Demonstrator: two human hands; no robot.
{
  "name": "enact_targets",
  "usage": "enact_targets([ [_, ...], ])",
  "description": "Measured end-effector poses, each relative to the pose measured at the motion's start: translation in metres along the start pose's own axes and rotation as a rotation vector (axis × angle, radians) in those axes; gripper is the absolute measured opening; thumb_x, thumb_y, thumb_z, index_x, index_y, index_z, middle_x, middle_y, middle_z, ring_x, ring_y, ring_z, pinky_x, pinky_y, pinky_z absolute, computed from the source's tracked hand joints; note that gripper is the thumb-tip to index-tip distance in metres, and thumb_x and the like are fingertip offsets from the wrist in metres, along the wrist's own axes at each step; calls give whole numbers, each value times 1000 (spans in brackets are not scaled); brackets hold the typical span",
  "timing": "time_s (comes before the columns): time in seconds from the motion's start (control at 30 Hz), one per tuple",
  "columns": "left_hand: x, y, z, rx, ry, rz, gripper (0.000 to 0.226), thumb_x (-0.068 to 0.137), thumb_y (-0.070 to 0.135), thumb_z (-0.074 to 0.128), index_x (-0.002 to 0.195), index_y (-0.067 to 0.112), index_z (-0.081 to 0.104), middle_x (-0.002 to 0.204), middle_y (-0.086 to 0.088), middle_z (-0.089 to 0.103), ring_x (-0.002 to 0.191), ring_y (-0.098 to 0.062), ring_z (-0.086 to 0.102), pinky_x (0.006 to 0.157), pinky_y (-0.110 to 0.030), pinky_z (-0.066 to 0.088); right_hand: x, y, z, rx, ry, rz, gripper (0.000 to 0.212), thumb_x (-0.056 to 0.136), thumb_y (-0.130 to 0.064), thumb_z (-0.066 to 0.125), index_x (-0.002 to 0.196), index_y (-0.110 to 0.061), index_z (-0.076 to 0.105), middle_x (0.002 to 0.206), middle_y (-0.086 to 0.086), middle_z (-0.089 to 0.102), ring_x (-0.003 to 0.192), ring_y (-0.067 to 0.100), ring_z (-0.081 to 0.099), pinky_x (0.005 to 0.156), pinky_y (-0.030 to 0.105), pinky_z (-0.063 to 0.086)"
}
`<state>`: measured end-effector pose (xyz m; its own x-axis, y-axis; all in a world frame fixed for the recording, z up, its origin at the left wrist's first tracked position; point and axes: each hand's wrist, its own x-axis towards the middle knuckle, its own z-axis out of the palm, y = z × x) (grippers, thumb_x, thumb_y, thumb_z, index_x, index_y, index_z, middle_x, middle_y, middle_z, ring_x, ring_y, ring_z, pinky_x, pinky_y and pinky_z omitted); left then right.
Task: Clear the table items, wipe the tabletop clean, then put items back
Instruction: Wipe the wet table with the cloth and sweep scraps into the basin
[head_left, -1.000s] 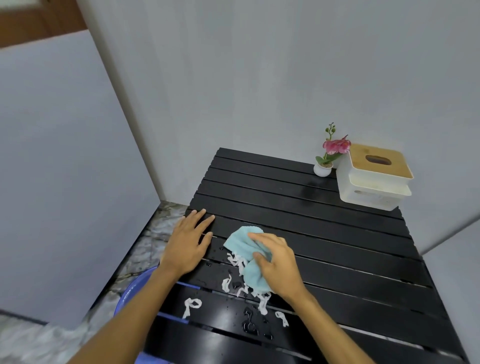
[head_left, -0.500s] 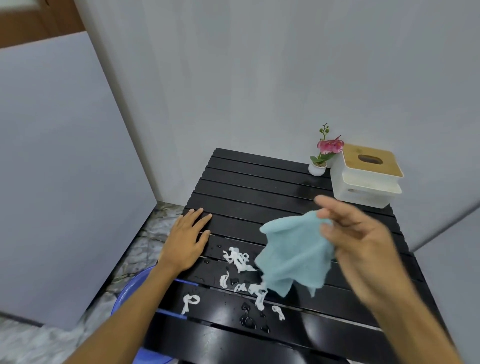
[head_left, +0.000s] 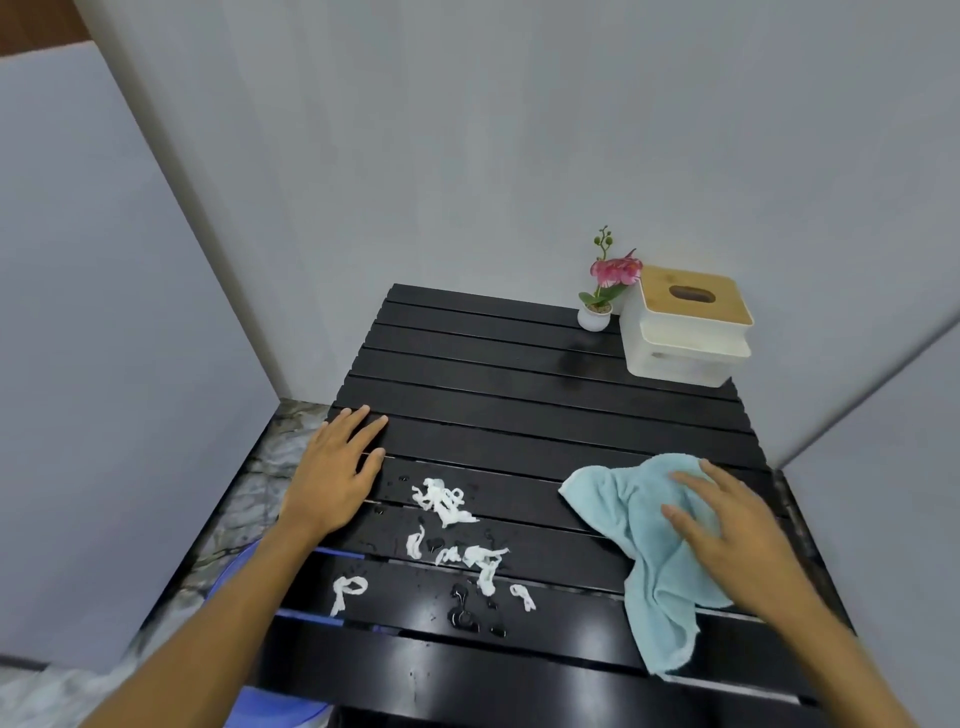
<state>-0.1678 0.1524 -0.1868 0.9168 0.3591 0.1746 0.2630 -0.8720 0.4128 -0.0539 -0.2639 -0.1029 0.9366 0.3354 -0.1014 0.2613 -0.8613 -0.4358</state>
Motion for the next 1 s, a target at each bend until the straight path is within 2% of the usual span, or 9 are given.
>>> enact_targets([
  [0.13, 0, 0, 0, 15, -10, -5, 57, 92, 50, 26, 141, 27, 42, 152, 0, 35, 144, -18, 21, 116, -36, 11, 1, 16, 44, -140, 0, 43, 64, 83, -71, 31, 141, -43, 34, 160, -6, 12, 147, 30, 3, 113, 57, 15],
  [0.23, 1, 0, 1, 17, -12, -2, 57, 92, 51, 26, 141, 27, 42, 152, 0, 35, 144, -18, 21, 116, -36, 12, 1, 16, 62, -226, 65, 19, 71, 82, -73, 15, 145, -41, 26, 161, -5, 8, 146, 31, 3, 114, 55, 10],
  [0.37, 2, -1, 2, 23, -6, -1, 57, 92, 51, 26, 141, 27, 42, 152, -1, 36, 144, -18, 22, 116, -36, 12, 6, 14, 72, -252, 110, 1, 71, 84, -69, 14, 148, -40, 19, 161, -3, 9, 146, 30, 7, 115, 50, 9],
  [0.67, 2, -1, 3, 46, -7, 5, 55, 93, 48, 28, 142, 27, 41, 153, -2, 35, 144, -19, 21, 115, -35, 10, 17, -37, 100, -121, 120, -153, 61, 92, -41, 14, 145, -20, 34, 156, 4, 28, 146, 29, 16, 117, 37, 11],
  [0.77, 2, -2, 2, 21, -24, -3, 53, 93, 46, 32, 142, 28, 41, 153, 0, 33, 144, -17, 19, 115, -34, 8, 15, -69, 113, 36, 80, -217, 48, 95, -20, 29, 142, -17, 41, 153, 2, 35, 145, 24, 19, 118, 31, 8],
  [0.83, 2, -4, -1, -41, -53, -20, 51, 93, 46, 39, 140, 28, 43, 153, 2, 33, 144, -16, 19, 114, -33, 10, 13, -89, 116, 227, 91, -236, 41, 96, -8, 38, 134, -16, 51, 141, 0, 50, 137, 20, 36, 116, 30, 22],
  [0.87, 1, -3, -5, -99, -66, -36, 48, 93, 44, 44, 139, 29, 45, 153, 3, 34, 144, -16, 20, 113, -31, 10, 11, -98, 111, 354, 117, -212, 37, 96, -6, 40, 128, -16, 56, 130, -3, 58, 126, 14, 47, 110, 29, 32],
  [0.93, -5, 1, -16, -231, -63, -71, 43, 95, 36, 51, 137, 29, 47, 152, 6, 34, 143, -15, 22, 112, -29, 12, 5, -109, 92, 588, 173, -92, 29, 95, -8, 44, 114, -19, 63, 105, -12, 65, 94, -1, 58, 87, 24, 45],
  [1.0, -19, 4, -29, -278, -14, -83, 41, 96, 31, 51, 137, 30, 48, 151, 9, 35, 141, -11, 25, 112, -28, 15, -4, -108, 66, 727, 180, 32, 25, 94, -11, 48, 107, -22, 66, 91, -13, 68, 79, -3, 60, 70, 19, 45],
])
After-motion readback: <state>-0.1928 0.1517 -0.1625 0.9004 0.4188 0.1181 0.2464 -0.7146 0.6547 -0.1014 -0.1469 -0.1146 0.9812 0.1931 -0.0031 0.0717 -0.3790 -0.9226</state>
